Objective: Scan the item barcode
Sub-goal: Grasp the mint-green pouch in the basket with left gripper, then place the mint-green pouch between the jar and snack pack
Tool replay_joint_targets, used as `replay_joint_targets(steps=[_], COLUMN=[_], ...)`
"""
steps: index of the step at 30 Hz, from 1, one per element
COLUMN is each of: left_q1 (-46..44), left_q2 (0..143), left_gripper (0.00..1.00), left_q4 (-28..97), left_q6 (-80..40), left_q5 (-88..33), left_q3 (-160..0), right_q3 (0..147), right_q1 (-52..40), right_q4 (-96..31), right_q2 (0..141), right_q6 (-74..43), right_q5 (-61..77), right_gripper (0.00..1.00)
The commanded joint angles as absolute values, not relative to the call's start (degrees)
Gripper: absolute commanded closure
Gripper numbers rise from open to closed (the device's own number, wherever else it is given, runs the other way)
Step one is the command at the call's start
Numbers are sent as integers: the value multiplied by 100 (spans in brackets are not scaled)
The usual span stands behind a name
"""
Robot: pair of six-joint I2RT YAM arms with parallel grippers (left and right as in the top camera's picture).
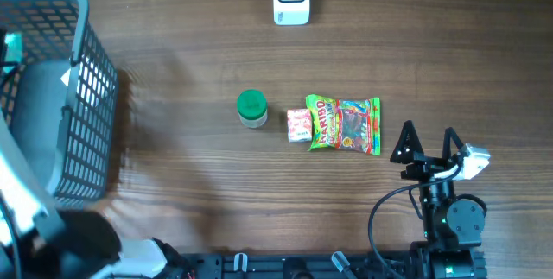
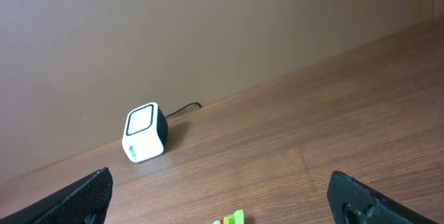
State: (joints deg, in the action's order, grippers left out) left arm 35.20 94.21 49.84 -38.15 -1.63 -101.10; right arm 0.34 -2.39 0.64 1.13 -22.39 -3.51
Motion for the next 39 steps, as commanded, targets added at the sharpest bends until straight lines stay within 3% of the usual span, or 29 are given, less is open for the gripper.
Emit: replay_joint_targets(steps=[1,9,13,20,34,39], left_q1=[3177,1024,-233,-2401,-3332,-3754], left_q2=[8473,7505,7655,8488,10464,11091], left_gripper=[96,96,96,96,96,96], left_q4=[5037,5533,6222,6814,6864,6558], left_q6=[-4167,-4158,-4119,-4123,-4292,-4292], left_q5=[-1048,-1046,-954,224,-8,473], left_q3=[-10127,-10127,-10125,-9922,-9845,-9845], right_q3=[30,30,30,30,30,30], right_q1=[-268,-268,-268,-268,-268,-268], right_q4=[80,80,78,80,78,80], right_q2=[104,104,104,104,104,104], right_q6=[-2161,-2158,-2161,-2163,-2161,-2161], right_q5=[-432,-432,-432,-432,-432,-432], right_gripper=[0,0,0,0,0,0])
